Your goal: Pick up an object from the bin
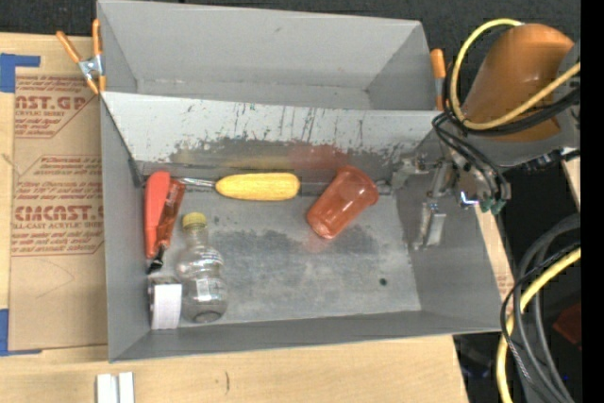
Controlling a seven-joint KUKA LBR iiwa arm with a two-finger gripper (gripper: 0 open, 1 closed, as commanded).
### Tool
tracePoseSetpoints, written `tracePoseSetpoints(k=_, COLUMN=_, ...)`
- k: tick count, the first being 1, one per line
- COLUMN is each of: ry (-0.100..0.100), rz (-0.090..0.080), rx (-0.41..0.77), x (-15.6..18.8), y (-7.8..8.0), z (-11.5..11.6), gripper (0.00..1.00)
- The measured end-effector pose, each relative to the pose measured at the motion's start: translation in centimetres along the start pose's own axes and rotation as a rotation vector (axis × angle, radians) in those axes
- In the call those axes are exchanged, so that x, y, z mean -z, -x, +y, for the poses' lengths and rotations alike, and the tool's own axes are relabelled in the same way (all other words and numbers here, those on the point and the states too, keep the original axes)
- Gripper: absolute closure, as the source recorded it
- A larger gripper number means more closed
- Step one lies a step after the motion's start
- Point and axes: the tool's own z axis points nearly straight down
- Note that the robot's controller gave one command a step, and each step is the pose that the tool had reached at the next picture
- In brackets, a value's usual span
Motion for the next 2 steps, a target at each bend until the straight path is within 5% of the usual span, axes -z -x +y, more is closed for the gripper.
tracePoseSetpoints(k=2, ry=-0.003, rz=-0.008, rx=0.047, x=-1.6, y=1.6, z=2.0, gripper=0.0)
